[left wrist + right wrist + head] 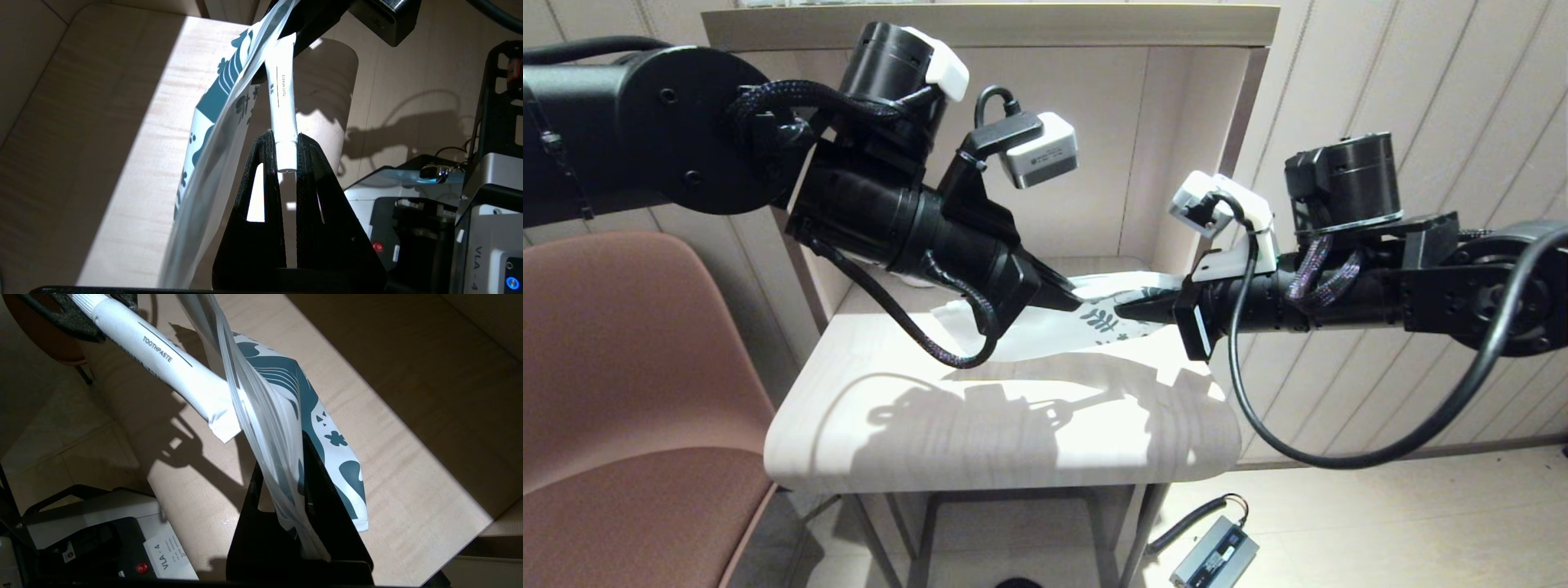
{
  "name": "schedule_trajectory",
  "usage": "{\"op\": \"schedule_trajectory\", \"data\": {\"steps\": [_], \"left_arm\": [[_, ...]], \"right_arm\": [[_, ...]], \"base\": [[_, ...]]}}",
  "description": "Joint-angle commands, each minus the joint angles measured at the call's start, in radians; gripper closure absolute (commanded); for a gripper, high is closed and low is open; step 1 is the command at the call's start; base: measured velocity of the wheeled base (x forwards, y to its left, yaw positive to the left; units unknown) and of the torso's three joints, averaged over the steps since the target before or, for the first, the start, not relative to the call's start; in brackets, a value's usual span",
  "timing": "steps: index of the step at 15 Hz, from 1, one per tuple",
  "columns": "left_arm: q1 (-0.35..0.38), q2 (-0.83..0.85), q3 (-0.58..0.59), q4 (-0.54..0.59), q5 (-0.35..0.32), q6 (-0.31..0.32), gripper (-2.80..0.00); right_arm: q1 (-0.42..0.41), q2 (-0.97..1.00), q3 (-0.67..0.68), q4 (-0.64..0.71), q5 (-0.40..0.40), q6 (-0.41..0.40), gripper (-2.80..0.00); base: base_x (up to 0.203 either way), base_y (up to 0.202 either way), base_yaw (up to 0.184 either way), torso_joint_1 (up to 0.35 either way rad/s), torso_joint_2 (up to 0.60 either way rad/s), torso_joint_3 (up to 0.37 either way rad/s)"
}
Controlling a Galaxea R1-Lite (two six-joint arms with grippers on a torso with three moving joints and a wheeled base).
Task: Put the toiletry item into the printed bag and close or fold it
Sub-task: Place the toothpaste in the storage bag
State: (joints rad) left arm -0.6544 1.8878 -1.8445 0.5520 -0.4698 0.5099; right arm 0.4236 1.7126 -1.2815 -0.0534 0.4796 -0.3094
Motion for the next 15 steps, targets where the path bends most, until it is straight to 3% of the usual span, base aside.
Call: {"op": "schedule_trajectory", "data": {"steps": [1, 8, 11, 15], "left_arm": [[0.004, -0.029, 0.008, 0.009, -0.003, 0.004, 0.0], [0.004, -0.033, -0.011, 0.032, 0.002, 0.019, 0.0], [0.004, -0.029, -0.065, 0.141, 0.004, 0.048, 0.0], [0.004, -0.018, -0.07, 0.15, 0.009, 0.054, 0.0]], "right_arm": [[0.005, 0.001, -0.001, -0.002, 0.002, -0.002, 0.0], [0.012, 0.003, -0.001, -0.002, 0.002, -0.001, 0.0], [0.012, 0.002, -0.001, 0.0, 0.002, -0.001, 0.0], [0.013, 0.002, 0.005, -0.003, 0.002, -0.001, 0.0]], "base": [[0.0, 0.0, 0.0, 0.0, 0.0, 0.0], [0.0, 0.0, 0.0, 0.0, 0.0, 0.0], [0.0, 0.0, 0.0, 0.0, 0.0, 0.0], [0.0, 0.0, 0.0, 0.0, 0.0, 0.0]]}}
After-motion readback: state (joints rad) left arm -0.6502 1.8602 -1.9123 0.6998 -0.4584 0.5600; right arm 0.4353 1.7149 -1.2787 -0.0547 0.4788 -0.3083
